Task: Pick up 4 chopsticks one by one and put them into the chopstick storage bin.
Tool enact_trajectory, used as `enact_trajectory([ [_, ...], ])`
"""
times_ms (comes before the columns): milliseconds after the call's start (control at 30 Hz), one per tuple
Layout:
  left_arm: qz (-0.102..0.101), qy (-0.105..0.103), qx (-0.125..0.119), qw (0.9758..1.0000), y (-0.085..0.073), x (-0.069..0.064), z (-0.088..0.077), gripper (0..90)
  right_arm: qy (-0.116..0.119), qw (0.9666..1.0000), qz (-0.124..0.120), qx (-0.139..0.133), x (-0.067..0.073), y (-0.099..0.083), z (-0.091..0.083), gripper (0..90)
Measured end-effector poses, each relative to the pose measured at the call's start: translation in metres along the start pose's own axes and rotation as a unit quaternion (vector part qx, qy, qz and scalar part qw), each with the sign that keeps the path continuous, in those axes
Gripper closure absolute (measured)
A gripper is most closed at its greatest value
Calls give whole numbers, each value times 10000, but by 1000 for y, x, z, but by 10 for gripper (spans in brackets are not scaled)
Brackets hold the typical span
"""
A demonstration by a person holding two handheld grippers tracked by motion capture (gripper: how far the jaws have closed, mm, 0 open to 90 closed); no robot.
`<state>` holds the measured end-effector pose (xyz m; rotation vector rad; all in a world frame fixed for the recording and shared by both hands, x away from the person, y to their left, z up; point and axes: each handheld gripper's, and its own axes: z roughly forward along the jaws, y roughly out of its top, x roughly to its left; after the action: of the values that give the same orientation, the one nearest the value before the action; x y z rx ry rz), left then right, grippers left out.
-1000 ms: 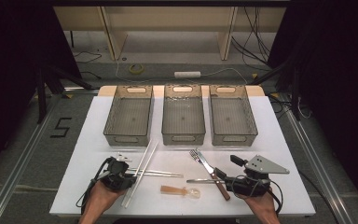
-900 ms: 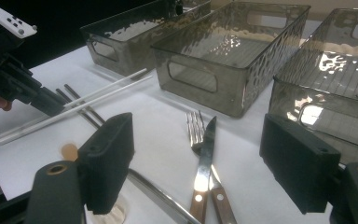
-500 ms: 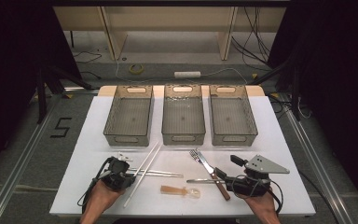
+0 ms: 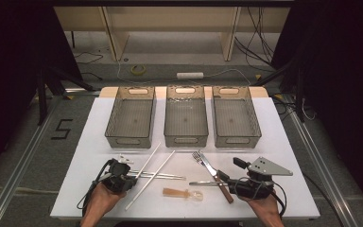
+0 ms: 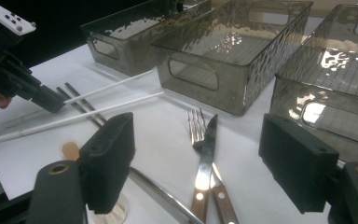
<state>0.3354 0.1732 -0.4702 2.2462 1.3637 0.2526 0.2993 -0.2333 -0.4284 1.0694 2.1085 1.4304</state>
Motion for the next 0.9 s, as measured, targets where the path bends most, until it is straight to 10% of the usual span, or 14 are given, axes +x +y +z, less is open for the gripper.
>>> enact_trajectory([
  [900, 281, -302, -953, 9946, 15, 6, -47, 842, 1, 9999, 5, -130, -2, 0, -2, 276],
])
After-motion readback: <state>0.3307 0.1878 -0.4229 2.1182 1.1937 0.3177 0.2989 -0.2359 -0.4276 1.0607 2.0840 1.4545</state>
